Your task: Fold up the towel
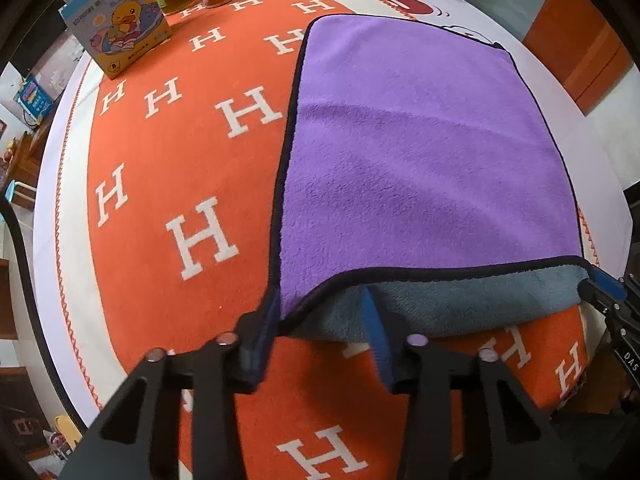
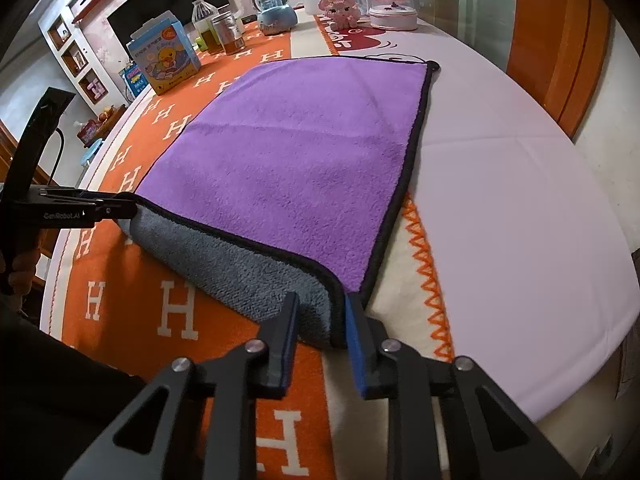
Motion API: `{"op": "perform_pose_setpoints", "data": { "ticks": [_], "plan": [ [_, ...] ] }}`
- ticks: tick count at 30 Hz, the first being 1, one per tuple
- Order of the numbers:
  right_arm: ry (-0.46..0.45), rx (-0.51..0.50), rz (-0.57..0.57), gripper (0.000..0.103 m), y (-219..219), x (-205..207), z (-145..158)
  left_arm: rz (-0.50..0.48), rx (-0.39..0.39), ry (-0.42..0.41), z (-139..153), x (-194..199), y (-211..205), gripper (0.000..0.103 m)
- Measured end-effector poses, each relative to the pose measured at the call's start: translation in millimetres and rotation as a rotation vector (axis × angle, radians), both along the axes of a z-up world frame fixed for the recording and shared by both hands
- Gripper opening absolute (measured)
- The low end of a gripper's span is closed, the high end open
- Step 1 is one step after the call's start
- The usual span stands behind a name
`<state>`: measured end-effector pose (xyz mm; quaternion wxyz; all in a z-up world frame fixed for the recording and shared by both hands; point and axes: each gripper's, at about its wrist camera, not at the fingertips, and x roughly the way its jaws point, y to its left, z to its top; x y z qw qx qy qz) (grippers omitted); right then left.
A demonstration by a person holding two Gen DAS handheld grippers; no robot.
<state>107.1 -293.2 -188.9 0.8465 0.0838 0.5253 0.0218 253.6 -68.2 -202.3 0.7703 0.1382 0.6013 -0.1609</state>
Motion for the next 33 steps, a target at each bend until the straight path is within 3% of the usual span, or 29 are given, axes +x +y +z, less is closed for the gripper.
{"op": "perform_pose_setpoints", "data": {
  "ticks": [4,10,21,33],
  "plan": [
    [0.002,-0.006,0.002,0.013,0,-1,0,0.015,0.000,0.006,0,2,5,0.018],
    [-0.003,-0.015,0.007,0.006,1,-2,2,0.018,-0.013,0.007,2,1,8,0.011],
    [-0.022,-0.021,0.009,0.005,2,-3,8,0.016,-0.023,-0.010,11,3,12,0.009],
    [-0.090,-0.060,0.005,0.005,-5,14,40,-0.018,-0.064,-0.084,57,19,6,0.009]
  ]
}}
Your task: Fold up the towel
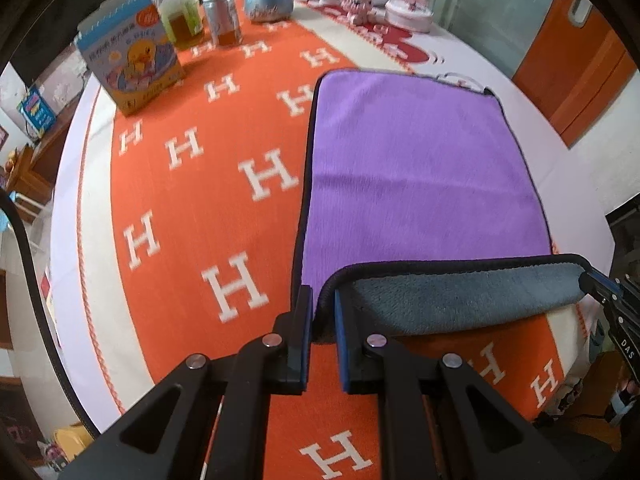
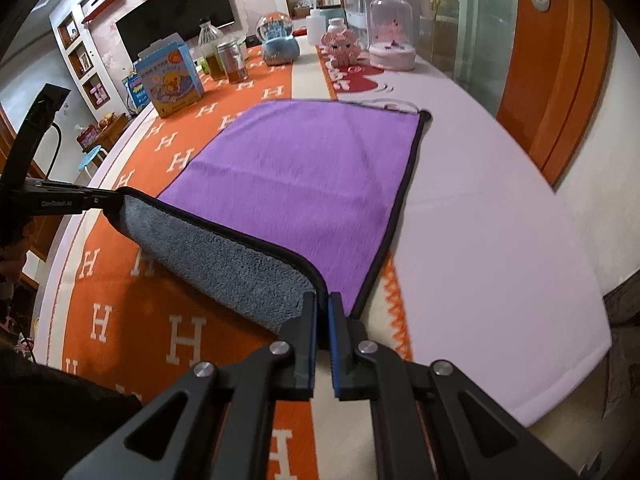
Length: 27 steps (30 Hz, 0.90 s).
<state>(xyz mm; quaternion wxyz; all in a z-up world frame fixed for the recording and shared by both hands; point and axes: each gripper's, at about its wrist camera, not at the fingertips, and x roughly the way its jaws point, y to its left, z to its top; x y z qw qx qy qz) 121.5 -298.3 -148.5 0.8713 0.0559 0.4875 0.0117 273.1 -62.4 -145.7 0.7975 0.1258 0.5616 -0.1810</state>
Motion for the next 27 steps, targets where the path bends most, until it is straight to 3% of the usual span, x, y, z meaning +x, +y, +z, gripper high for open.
{"op": "perform_pose_setpoints", "data": {
  "ticks": [15,27],
  "plan": [
    [-0.169,-0.072,-0.045,0.005,-22,52,52,-0.056,-0.035,-0.180,67,59,-28,0.009],
    [-0.259,-0.173,-0.104,0.005,-44,115,68,-0.027,-0.057,-0.267,73,110,-55,0.008]
  ]
}}
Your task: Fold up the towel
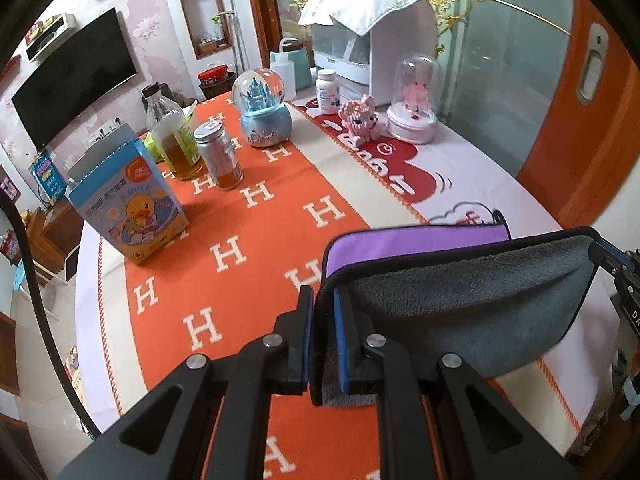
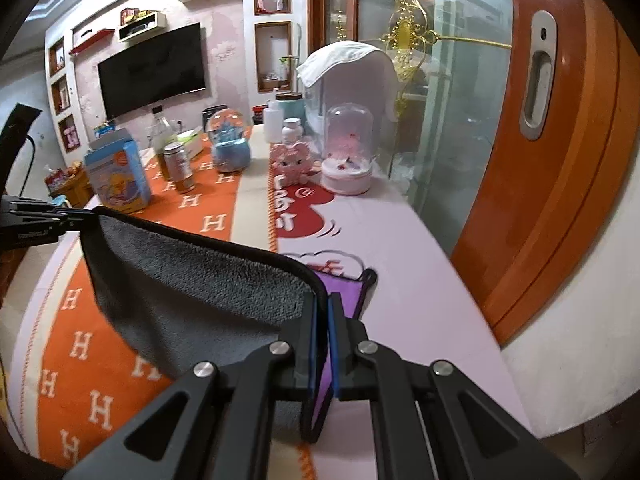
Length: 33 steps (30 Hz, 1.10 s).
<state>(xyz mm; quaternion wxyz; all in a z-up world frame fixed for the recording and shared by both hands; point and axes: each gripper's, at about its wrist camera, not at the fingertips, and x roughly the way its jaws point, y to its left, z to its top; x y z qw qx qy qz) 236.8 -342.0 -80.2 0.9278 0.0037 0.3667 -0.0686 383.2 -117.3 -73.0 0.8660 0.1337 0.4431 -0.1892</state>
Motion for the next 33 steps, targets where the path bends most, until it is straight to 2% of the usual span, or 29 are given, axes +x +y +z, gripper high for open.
{"op": "perform_pose_setpoints", "data": {
  "ticks": [6,14,23,26,28,33],
  "plan": [
    [-0.014,-0.045,-0.009,0.005,-6,24,-9,0.048,-0.028,-0.009,-13,26,-8,0.008],
    [0.021,-0.080,-0.048,0.005,-20,58,-39,0.073,-0.079,0.031,-49,64,-28,0.008],
    [0.069,-0.081,-0.041,0.006,-34,85,-72,0.088,-0.062,0.093,-86,90,-39,0.010],
    [0.093,-0.078,-0.046,0.008,-37,90,-78,0.094,-0.054,0.117,-92,96,-42,0.014],
    [0.108,-0.082,-0.060,0.009,-39,94,-83,0.099,-0.045,0.116,-93,97,-42,0.024],
    [0.121,-0.069,-0.088,0.021,-47,98,-86,0.119,-0.035,0.123,-94,98,-38,0.028]
  ]
}}
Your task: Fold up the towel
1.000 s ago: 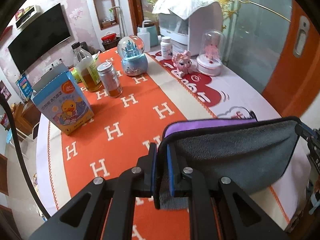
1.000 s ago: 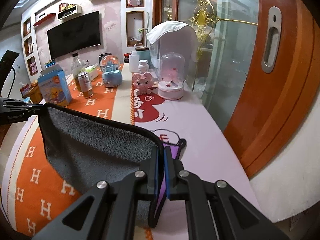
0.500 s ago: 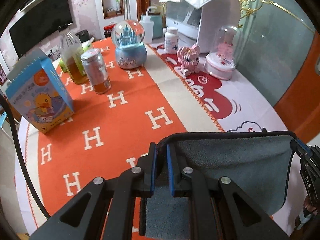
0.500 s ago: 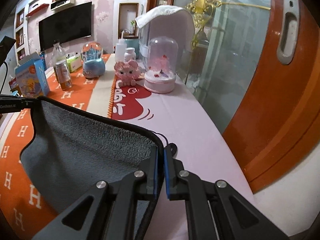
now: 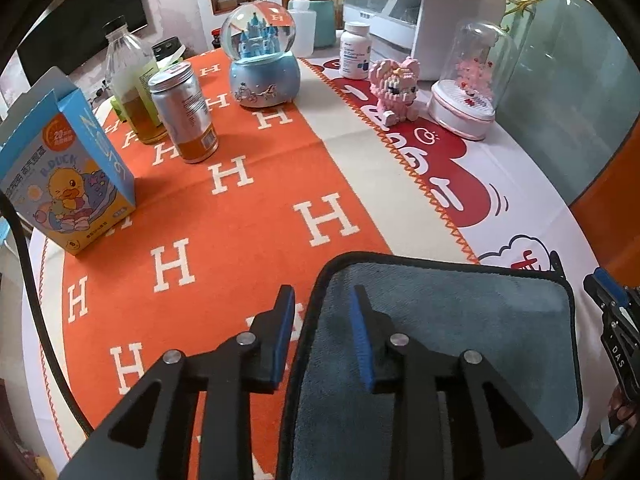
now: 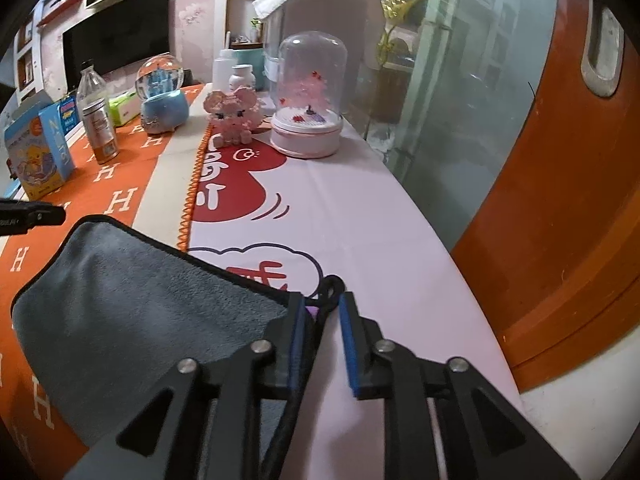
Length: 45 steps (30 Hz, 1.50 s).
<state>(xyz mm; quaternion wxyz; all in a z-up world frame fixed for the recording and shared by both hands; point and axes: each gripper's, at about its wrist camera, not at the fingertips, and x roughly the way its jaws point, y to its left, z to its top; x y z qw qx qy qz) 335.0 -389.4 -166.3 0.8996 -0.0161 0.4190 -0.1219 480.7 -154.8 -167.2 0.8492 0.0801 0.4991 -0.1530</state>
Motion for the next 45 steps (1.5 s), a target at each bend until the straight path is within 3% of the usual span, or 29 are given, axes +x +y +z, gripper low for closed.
{"op": "perform_pose_setpoints", "data": {
  "ticks": [8,10,19,27,31,45],
  "plan": [
    [0.004,0.029,-0.007,0.044,1,-2,3,0.047,-0.005,0.011,10,-12,17,0.039],
    [0.001,0.040,0.002,0.047,4,-3,6,0.056,-0.012,0.024,14,-17,21,0.054],
    [-0.014,0.079,0.024,0.061,23,-18,23,0.073,-0.051,0.023,39,-54,42,0.088],
    [-0.016,0.107,0.043,0.080,47,-46,37,0.094,-0.053,0.052,46,-103,72,0.092],
    [-0.013,0.125,0.052,0.095,62,-63,43,0.109,-0.044,0.056,50,-132,92,0.092],
    [-0.023,0.166,0.111,0.103,135,-150,59,0.185,-0.088,0.065,63,-250,177,0.093]
  ]
}}
